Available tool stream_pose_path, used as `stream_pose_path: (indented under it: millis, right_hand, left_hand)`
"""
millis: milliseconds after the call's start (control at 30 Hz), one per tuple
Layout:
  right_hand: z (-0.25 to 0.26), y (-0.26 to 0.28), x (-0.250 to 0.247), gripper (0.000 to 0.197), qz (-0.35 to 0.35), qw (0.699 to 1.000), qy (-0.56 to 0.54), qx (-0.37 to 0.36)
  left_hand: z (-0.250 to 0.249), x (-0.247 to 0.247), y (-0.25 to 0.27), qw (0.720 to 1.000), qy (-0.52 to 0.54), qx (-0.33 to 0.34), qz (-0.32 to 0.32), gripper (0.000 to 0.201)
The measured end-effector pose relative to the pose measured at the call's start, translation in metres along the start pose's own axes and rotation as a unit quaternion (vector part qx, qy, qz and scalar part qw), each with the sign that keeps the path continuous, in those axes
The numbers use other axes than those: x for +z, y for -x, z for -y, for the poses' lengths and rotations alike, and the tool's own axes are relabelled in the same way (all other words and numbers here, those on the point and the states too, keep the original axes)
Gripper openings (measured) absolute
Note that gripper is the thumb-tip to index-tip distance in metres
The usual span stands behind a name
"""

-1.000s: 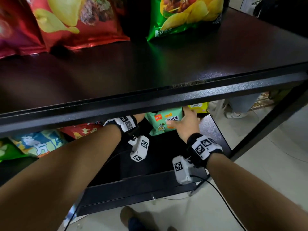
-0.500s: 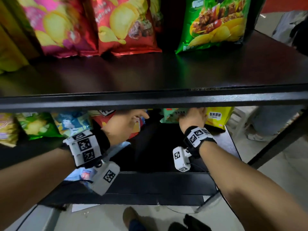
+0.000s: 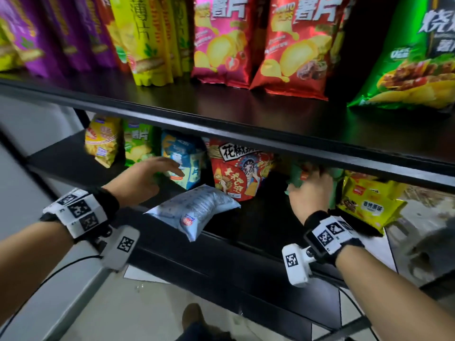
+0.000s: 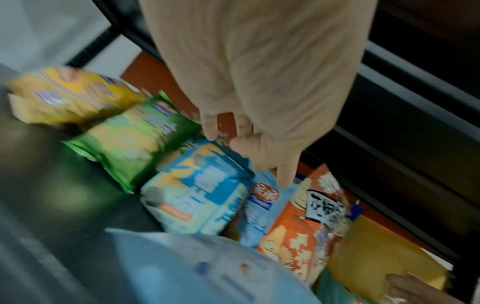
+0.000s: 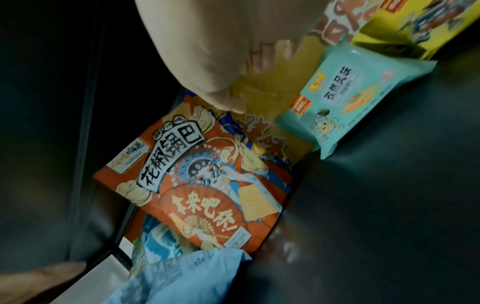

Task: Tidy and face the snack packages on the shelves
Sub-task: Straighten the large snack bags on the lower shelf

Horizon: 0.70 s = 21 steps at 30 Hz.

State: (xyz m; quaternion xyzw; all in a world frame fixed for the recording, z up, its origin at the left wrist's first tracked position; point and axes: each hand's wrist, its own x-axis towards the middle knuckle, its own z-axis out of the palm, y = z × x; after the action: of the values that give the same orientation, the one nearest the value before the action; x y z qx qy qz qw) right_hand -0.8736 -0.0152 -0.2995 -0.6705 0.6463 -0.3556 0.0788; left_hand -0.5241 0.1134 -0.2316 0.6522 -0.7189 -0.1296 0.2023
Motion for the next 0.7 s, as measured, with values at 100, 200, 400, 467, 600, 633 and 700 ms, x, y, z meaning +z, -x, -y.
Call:
stream_pose_path:
  millis: [100, 200, 400, 467, 600, 633, 700]
  right_hand:
    - [0.010, 0.001, 0.007, 0.061, 0.041, 0.998, -0.040, -0.022]
    - [0.023, 0.006, 0.013, 0.060, 0.078, 0.994, -0.074, -0.014]
    - [0.034, 0.002, 0.016, 0.058, 0.142, 0.980, -0.138, -0.002]
    - [0.040, -0.003, 0.015, 0.059, 0.145, 0.978, -0.149, -0.004]
    - [0.062, -0.011, 0.020, 0.054, 0.164, 0.974, -0.150, 0.033]
    - [0.070, -0.014, 0.023, 0.050, 0.167, 0.973, -0.150, 0.055]
    - [0.084, -0.019, 0.026, 0.048, 0.170, 0.975, -0.118, 0.082]
  left_hand:
    - [0.019, -0.002, 0.026, 0.994, -0.032, -0.031, 0.103, 0.103]
    - [0.026, 0.009, 0.043, 0.976, -0.117, -0.054, 0.174, 0.130]
    - [0.027, 0.039, 0.025, 0.977, -0.189, 0.070, 0.070, 0.133]
    - [0.025, 0.039, 0.012, 0.975, -0.182, 0.119, 0.053, 0.120]
    - [0.022, 0.030, -0.006, 0.973, -0.157, 0.156, 0.060, 0.076]
    - [0.022, 0.028, -0.009, 0.974, -0.143, 0.167, 0.056, 0.066]
    - [0.023, 0.022, -0.014, 0.975, -0.129, 0.177, 0.035, 0.052]
